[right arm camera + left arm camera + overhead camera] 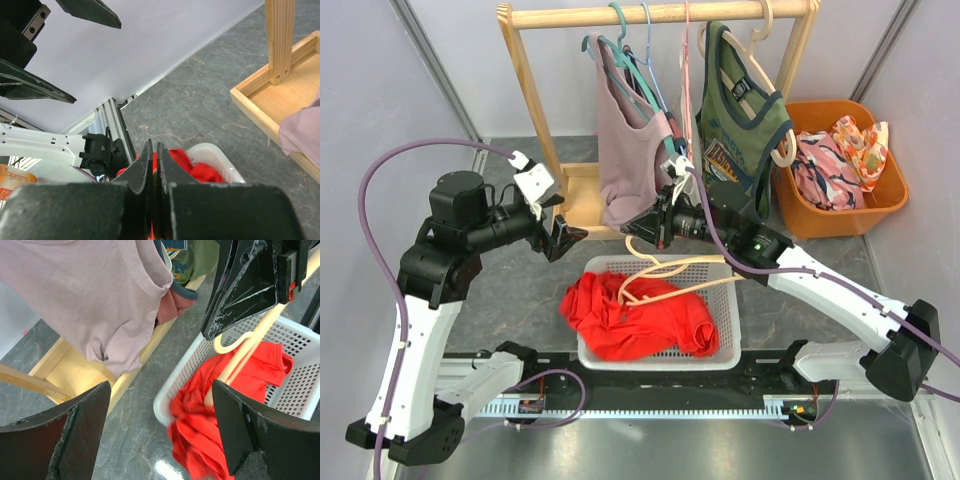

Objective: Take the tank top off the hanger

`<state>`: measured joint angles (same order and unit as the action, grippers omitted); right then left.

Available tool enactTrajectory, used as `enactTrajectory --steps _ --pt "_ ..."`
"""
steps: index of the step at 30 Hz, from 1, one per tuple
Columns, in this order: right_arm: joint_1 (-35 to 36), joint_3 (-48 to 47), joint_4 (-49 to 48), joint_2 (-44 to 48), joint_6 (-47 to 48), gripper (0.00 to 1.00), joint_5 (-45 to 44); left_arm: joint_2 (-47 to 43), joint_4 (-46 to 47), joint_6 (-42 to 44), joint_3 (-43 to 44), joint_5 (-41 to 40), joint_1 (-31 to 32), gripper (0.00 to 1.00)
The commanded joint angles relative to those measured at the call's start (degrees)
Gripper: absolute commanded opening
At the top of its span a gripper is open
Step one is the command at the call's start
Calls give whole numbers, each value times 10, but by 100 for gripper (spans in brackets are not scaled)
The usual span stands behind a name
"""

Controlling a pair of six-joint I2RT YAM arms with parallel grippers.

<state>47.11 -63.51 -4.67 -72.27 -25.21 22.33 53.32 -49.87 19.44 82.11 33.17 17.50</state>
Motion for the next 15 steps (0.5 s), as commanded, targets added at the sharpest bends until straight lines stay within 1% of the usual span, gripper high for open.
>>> enactTrajectory --steps 1,3,5,7,8,10,13,15 --pt "-7 -34 18 27 25 0 -12 5 -3 17 10 14 3 90" --pt "-12 -52 46 34 43 0 -21 8 -2 18 10 21 3 94" --pt "-15 -76 79 38 67 0 -32 10 -1 18 8 28 3 96" --pt "-24 -93 95 40 78 0 -37 13 3 17 6 30 3 96" --pt "-27 -97 105 42 88 0 -39 13 5 14 7 34 3 98" --pt "-36 -104 114 43 95 0 -43 18 4 10 10 43 2 100" --pt "-50 -119 118 50 94 0 -46 22 5 -5 16 78 2 100" --pt "-55 -133 113 52 85 0 -35 26 1 -23 15 127 2 100"
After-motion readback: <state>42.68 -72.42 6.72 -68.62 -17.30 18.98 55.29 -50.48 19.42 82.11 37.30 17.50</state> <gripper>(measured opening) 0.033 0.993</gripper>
